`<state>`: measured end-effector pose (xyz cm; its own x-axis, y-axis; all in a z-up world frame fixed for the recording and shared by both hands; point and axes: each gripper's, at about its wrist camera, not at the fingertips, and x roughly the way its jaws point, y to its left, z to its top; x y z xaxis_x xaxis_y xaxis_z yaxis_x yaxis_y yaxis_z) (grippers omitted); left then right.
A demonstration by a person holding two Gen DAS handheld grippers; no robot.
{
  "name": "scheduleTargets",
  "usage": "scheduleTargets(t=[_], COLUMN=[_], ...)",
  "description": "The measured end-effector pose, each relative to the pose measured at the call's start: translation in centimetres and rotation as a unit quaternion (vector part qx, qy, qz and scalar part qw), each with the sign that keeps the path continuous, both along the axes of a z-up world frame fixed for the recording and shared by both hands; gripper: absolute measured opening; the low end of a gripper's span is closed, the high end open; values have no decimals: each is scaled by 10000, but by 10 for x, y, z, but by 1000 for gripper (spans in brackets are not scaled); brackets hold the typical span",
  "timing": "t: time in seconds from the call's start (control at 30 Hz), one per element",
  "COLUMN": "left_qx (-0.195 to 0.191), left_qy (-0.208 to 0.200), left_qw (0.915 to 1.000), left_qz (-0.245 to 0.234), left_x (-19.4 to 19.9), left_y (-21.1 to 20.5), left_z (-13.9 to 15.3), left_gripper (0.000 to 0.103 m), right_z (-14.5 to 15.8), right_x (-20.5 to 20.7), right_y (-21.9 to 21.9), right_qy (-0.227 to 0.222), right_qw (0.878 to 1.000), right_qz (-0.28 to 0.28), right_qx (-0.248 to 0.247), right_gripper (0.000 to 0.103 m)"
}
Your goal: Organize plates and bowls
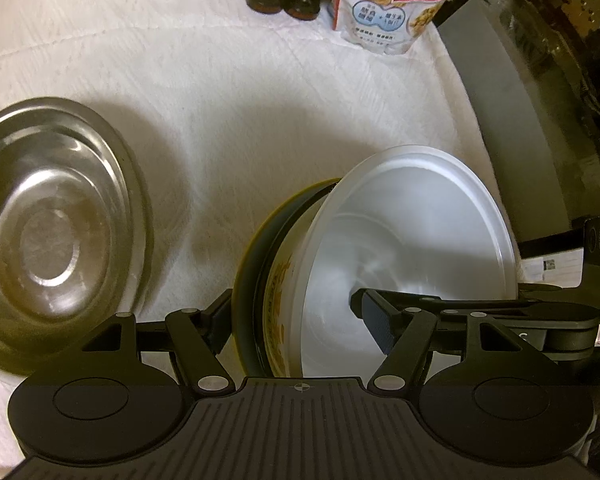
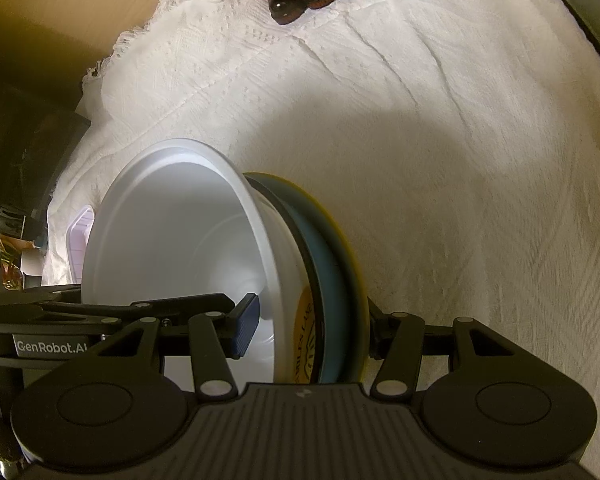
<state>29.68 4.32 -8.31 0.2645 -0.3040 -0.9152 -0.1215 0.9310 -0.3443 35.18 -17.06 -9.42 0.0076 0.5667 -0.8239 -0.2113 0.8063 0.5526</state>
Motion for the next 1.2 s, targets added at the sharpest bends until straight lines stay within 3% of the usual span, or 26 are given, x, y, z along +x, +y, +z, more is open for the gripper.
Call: scheduleTargets(t=[0.37,0.6,0.87,1.03,1.2], left_qx=[-110,140,109,107,226], left_qy=[-457,-682,-242,-25,-87], left_qw=[9988,9965,9935,9931,9941], left_qz=[119,473,1105,1172,1059], left_x=[-6,-19,-35,-37,-42], left_y=[42,103,174,189,191], left_z=[58,90,50,26,22], left_gripper=[72,72,71,69,68], right_z=[58,94,63,35,22], right_x=[4,8,9,8,4], right_y=[35,102,189,221,231], right_qy=[-454,-795,-410,-157,-102], right_qw=[9984,9948,9928,9904,9890], right_qz=[287,636,1122,1361,1441], right_qx=[-159,41,95,-200,-302], right_gripper=[54,54,53,51,52])
